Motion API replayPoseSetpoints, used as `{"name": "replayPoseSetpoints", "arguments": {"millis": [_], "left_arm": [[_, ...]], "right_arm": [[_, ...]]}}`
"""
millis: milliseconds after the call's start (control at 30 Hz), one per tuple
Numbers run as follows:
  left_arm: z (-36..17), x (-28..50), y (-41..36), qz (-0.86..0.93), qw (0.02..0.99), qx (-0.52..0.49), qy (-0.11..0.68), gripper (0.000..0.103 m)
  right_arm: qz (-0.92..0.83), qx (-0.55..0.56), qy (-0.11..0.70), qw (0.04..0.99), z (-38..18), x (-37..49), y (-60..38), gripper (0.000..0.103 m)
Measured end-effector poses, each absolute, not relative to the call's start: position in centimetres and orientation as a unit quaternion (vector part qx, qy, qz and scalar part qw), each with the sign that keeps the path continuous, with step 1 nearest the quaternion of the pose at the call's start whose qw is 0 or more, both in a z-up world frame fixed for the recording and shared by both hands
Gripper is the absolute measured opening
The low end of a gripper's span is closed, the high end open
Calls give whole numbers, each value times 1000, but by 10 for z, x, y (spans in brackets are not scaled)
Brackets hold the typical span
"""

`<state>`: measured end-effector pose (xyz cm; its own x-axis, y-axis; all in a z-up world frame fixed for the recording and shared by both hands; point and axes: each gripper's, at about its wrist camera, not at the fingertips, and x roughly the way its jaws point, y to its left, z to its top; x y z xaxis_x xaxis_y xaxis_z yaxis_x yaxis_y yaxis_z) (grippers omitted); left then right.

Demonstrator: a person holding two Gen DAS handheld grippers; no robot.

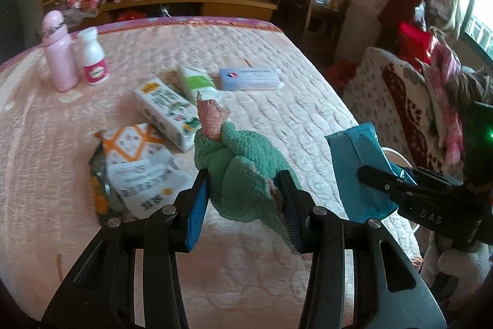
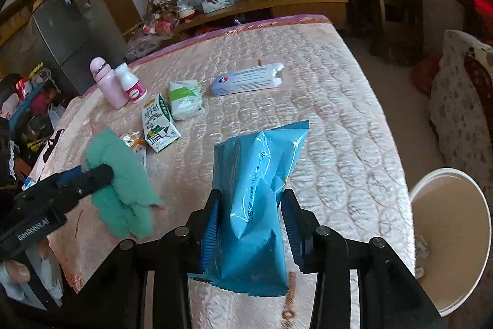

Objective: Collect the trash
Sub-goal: 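Carry the green cloth and blue packet with both grippers over the bucket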

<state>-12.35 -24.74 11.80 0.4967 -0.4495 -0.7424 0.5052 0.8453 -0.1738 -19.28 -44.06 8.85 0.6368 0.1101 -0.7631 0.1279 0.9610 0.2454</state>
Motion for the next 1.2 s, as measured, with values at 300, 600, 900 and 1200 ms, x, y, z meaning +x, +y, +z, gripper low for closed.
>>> {"name": "replayPoseSetpoints", "arguments": {"millis": [300, 600, 900, 1200], "left_arm": [[121, -138, -292, -308, 854, 52, 416, 42], [122, -153, -338, -345, 841, 66, 411, 42], [123, -165, -381, -373, 829, 83, 408, 42], [122, -178, -423, -398, 817, 102, 404, 42]], "right_arm": [[-28, 151, 416, 896, 96, -218, -467, 38], [-66, 159, 411, 895, 101, -246, -501, 38], [-104, 170, 409, 890, 101, -272, -538, 38], [-140, 183, 403, 885, 103, -296, -576, 38]]}}
